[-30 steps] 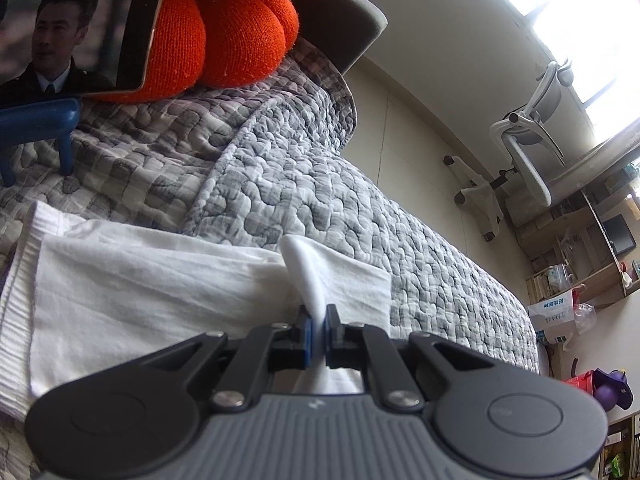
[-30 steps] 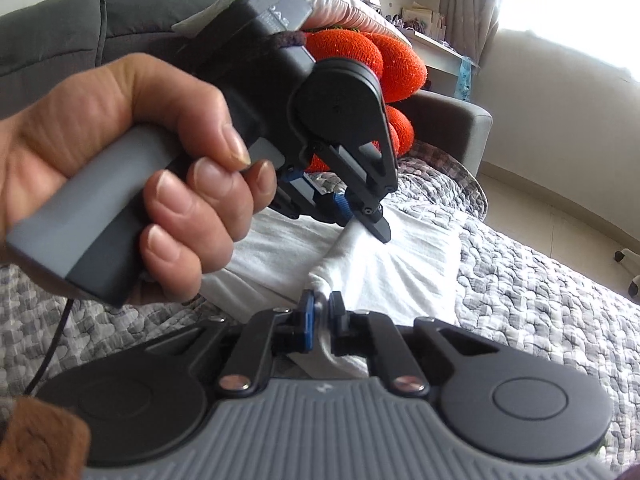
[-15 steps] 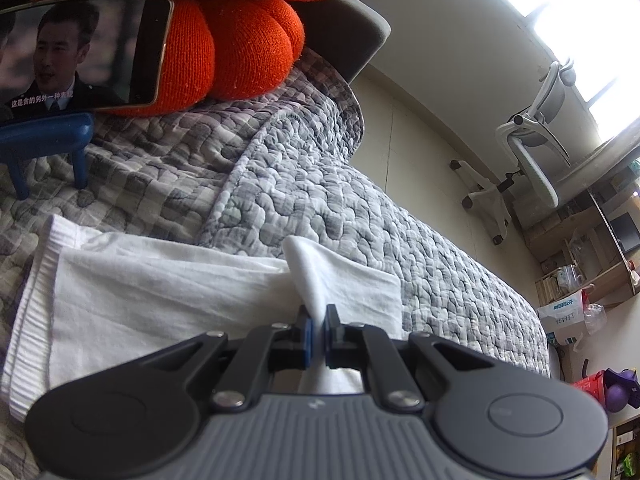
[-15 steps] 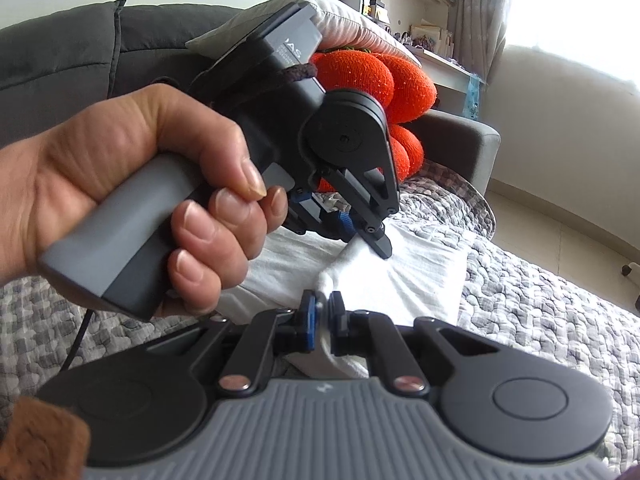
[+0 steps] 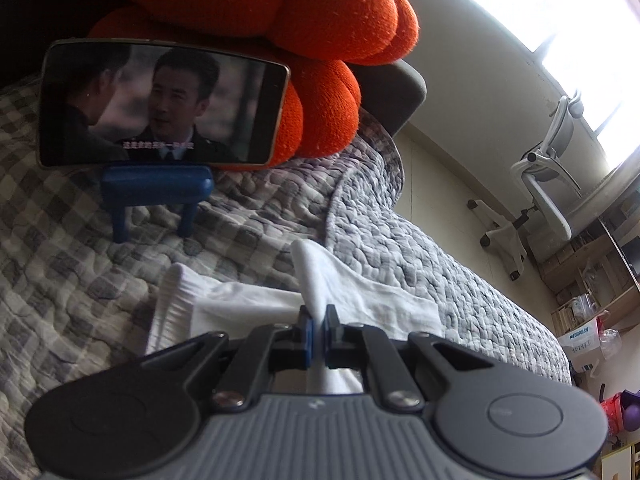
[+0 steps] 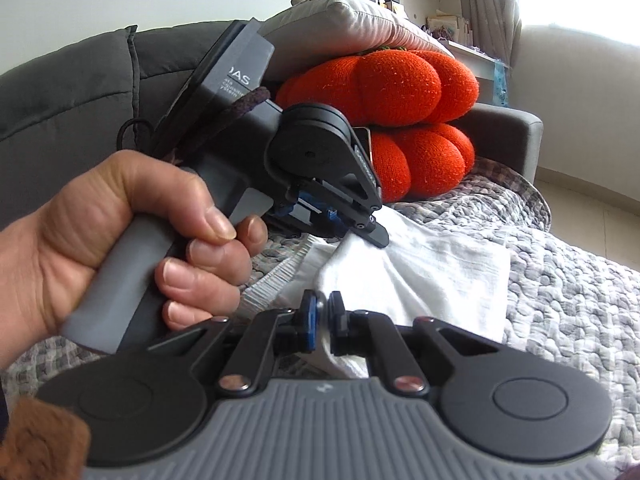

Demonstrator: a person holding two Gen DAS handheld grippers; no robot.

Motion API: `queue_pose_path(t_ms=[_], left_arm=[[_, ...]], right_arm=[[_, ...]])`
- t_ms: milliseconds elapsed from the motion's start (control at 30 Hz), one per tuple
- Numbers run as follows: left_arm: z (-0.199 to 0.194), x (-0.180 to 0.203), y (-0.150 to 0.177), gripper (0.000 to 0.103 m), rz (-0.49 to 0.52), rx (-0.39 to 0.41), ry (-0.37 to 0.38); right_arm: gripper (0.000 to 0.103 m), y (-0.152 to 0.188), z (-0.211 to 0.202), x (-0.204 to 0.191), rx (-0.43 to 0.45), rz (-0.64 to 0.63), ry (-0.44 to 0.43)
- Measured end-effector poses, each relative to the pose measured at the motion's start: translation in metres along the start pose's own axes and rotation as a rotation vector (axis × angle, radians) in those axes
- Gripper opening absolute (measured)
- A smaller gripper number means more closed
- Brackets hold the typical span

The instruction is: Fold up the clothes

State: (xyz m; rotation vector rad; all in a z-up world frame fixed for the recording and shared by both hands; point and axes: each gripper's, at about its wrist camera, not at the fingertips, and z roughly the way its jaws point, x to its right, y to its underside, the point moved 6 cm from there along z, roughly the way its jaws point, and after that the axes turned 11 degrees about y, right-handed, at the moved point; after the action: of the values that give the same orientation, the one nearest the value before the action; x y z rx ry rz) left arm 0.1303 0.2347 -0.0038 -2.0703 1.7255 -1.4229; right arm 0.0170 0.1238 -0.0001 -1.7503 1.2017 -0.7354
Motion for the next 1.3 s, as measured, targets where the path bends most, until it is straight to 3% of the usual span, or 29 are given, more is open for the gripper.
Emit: queue_pose_path(t_ms=[533, 767, 1000, 1300], left_arm=[[-0.018, -0.042, -0.002, 0.005, -0.001, 0.021, -0.080], [-0.020, -0.050, -0.004, 0.005, -0.018, 0.025, -0.061], [-0.021, -0.054, -0.002, 0.006, 0.006, -0.010, -0.089], [-0.022, -0.062, -0.004, 0.006, -0.008, 0.019, -0.143]], right_arm=[[0.008, -0.001, 0.026, -0.038, -0.069, 0.030, -0.086], [0.008, -0.003, 0.034, -0.041, -0.094, 0.083, -0.126], [0.008, -0.002, 0.042, -0.043, -0.125, 0.119, -0.156], [0.008, -0.002, 0.048, -0.045, -0.130, 0.132, -0.163]])
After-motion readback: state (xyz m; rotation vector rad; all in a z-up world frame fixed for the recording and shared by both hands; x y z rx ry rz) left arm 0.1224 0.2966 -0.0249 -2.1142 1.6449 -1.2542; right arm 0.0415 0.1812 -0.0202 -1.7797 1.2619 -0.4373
